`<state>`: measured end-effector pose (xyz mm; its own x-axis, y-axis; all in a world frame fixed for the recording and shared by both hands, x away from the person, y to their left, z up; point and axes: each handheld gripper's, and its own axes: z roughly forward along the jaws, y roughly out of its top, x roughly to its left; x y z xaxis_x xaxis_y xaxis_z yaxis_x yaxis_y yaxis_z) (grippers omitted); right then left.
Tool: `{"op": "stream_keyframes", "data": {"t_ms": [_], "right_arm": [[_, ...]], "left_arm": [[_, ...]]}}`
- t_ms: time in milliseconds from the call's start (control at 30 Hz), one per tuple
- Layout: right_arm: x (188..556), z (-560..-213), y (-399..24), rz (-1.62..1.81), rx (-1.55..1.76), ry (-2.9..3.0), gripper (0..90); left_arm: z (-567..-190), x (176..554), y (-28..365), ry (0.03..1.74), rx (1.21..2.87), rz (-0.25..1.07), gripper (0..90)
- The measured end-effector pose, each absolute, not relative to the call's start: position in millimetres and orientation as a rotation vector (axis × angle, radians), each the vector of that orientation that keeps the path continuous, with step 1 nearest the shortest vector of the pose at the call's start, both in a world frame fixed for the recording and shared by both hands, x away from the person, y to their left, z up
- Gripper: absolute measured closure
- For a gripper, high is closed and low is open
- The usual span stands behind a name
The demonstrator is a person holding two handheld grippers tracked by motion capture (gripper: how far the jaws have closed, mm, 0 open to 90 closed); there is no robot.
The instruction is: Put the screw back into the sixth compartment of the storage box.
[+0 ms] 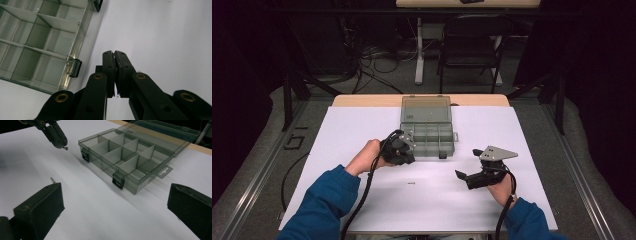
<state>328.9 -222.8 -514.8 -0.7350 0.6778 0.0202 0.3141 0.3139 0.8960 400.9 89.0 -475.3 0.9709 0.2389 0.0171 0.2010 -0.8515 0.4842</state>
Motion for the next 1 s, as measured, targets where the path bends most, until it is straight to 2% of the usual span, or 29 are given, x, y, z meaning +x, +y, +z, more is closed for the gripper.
{"op": "stream_keyframes", "data": {"t_ms": [1000], "right_arm": [[329, -514, -224, 1.391, 0.889, 2.216, 0.0]], "left_arm": [[-455, 427, 87, 0.337, 2.576, 0.194, 86.6]]}}
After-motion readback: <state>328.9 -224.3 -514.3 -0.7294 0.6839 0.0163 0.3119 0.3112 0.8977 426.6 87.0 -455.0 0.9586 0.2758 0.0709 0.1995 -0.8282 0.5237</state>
